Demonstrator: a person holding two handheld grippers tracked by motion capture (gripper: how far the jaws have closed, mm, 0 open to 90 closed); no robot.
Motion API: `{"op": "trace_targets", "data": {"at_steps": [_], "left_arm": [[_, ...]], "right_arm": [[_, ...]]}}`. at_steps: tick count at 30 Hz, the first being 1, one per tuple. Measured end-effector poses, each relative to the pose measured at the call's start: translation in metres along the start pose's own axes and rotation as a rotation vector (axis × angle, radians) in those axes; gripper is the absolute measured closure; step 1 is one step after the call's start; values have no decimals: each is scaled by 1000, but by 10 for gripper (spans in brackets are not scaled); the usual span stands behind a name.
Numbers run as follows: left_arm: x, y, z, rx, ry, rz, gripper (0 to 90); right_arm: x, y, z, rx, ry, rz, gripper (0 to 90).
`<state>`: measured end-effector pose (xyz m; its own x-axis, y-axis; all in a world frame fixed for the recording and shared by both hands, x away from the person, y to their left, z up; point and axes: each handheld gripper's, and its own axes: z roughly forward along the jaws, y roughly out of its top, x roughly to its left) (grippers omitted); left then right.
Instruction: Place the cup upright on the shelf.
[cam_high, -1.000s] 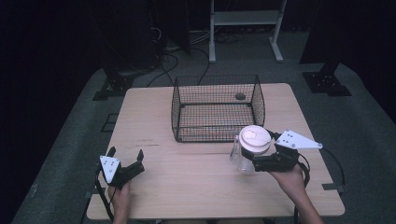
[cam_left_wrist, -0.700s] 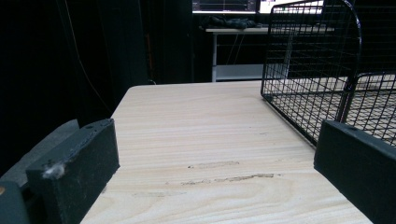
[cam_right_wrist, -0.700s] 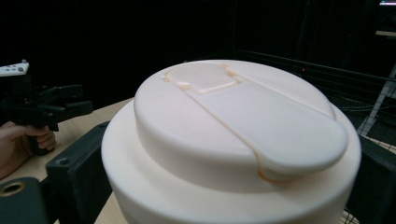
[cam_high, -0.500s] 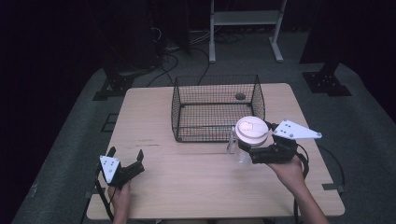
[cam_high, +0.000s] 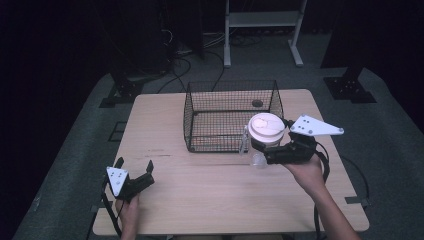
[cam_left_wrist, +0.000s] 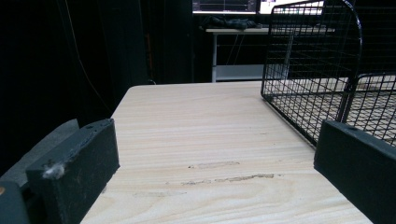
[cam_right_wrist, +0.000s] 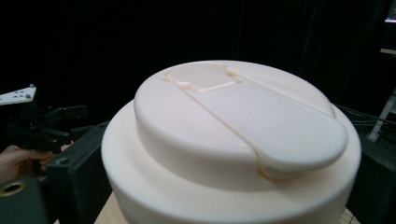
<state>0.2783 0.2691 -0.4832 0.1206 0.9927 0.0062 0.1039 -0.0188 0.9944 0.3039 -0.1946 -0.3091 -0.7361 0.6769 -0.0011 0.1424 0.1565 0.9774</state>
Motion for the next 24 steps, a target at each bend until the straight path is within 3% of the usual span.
{"op": "trace_targets", "data": {"at_steps": [16,24], "left_arm": [[0,0,0,-2,0,-4,0],[0,0,0,-4,-1,-8,0]], "right_arm": [[-5,35,15,-20,11,-17,43],[-11,52,33,-20,10,-15,43]]}}
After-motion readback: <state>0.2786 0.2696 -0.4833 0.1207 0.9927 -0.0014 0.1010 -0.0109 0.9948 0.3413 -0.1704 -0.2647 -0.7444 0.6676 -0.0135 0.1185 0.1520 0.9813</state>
